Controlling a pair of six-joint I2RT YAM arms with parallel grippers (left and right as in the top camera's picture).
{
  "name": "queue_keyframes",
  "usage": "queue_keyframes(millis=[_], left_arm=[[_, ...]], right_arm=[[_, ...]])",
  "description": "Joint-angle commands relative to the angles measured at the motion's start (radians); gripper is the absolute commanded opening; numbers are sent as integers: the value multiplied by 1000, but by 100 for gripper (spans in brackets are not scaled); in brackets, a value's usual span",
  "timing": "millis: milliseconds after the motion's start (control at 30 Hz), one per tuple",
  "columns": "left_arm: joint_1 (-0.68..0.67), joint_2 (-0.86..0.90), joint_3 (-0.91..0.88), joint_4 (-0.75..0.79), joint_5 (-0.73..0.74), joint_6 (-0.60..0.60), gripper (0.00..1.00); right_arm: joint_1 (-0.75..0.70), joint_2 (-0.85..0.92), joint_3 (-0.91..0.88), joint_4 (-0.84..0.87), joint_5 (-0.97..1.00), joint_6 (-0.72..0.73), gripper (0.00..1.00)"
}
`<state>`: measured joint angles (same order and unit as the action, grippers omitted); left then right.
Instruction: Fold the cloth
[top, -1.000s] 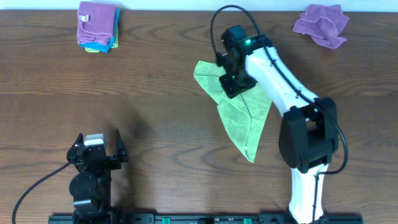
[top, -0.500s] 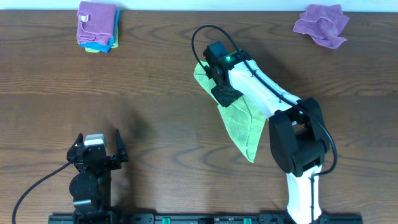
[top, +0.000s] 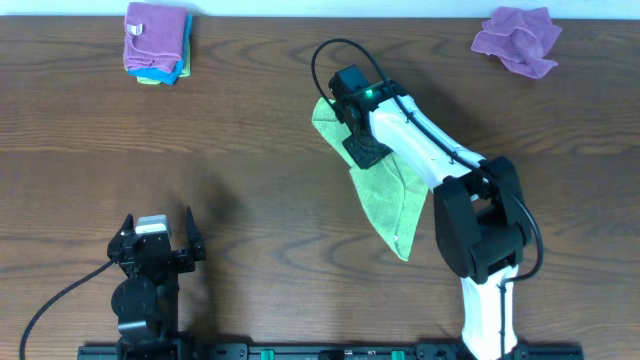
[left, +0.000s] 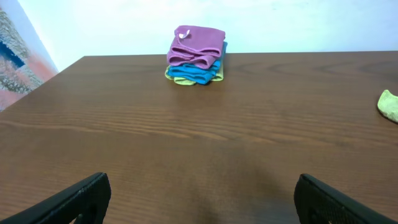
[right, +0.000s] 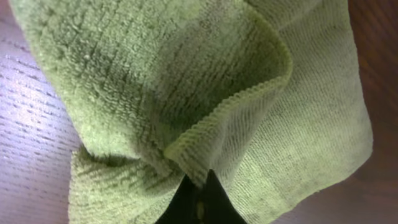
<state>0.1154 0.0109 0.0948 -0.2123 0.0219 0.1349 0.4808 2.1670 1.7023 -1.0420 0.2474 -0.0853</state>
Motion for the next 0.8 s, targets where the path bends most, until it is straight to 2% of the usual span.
queue_keyframes(millis=[0, 233, 433, 633, 700, 733, 767], left_arm=[[4, -5, -29, -8, -11, -1, 95], [4, -5, -29, -8, -11, -1, 95], [4, -5, -29, -8, -11, -1, 95], [4, -5, -29, -8, -11, -1, 95], [4, -5, -29, -8, -11, -1, 95], [4, -5, -29, -8, -11, -1, 96], [4, -5, -29, -8, -11, -1, 95]], right_arm=[[-3, 12, -6, 0, -4, 7, 1], [54, 2, 8, -36, -98, 11, 1], [146, -22, 89, -93, -143, 19, 1], [214, -23, 182, -148, -291, 21, 1], [234, -23, 195, -156, -395, 19, 1], [243, -23, 196, -159, -456, 3, 2], [252, -23, 195, -164, -502, -20, 13]])
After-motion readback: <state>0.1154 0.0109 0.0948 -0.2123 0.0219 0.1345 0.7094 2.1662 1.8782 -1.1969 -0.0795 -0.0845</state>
